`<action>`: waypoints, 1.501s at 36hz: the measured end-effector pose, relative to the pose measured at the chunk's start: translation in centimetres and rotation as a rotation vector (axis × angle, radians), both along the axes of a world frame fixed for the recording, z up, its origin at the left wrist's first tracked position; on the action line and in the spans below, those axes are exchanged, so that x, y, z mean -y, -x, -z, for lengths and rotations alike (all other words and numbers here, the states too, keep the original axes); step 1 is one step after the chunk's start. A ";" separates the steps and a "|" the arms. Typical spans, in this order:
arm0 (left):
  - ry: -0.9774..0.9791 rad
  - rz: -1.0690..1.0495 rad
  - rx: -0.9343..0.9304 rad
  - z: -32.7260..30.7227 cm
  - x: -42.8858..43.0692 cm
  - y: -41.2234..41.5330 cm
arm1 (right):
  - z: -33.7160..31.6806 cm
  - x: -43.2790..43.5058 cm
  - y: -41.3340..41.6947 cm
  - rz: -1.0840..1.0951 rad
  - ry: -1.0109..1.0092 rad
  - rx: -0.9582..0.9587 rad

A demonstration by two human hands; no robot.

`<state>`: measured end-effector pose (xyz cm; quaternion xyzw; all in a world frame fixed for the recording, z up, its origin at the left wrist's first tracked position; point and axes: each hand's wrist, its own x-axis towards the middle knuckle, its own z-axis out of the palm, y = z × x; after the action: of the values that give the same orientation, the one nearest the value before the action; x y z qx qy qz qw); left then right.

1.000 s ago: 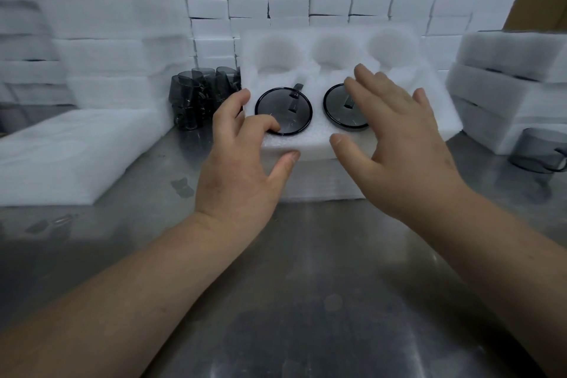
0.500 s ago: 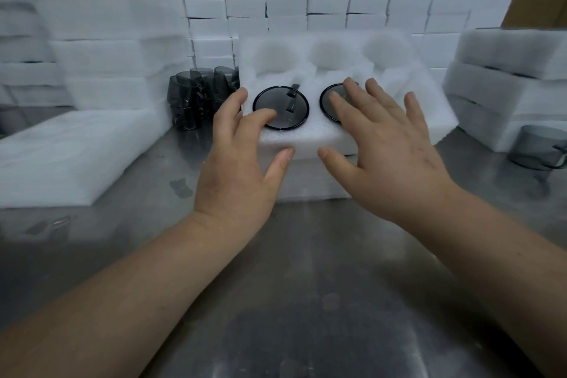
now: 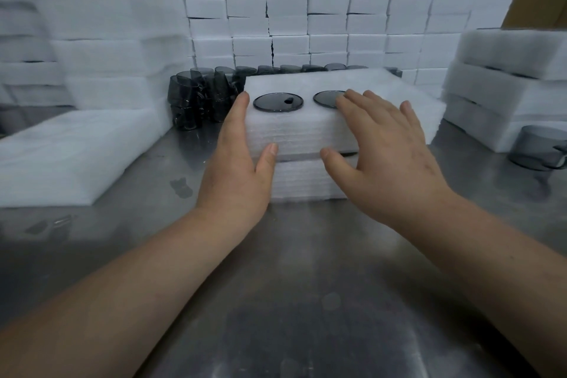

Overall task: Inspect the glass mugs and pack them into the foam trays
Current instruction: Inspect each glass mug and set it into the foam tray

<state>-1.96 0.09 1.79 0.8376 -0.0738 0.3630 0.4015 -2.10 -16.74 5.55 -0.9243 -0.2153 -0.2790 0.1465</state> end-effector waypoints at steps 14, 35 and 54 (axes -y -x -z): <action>0.304 0.151 -0.053 0.3 -0.3 -1.0 | 1.0 -1.2 1.5 -0.306 -0.183 0.167; -0.080 -0.329 -0.534 1.9 -4.8 -4.8 | 3.9 -2.2 0.6 -0.529 -0.241 -0.681; -0.544 -0.242 -0.417 -4.7 -8.3 -16.9 | 4.6 -2.1 -0.1 -0.523 -0.283 -0.694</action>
<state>14.93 8.42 6.51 0.9725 0.0153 0.1962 0.1245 -2.03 -14.68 0.92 -0.8484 -0.3395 0.0670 0.4006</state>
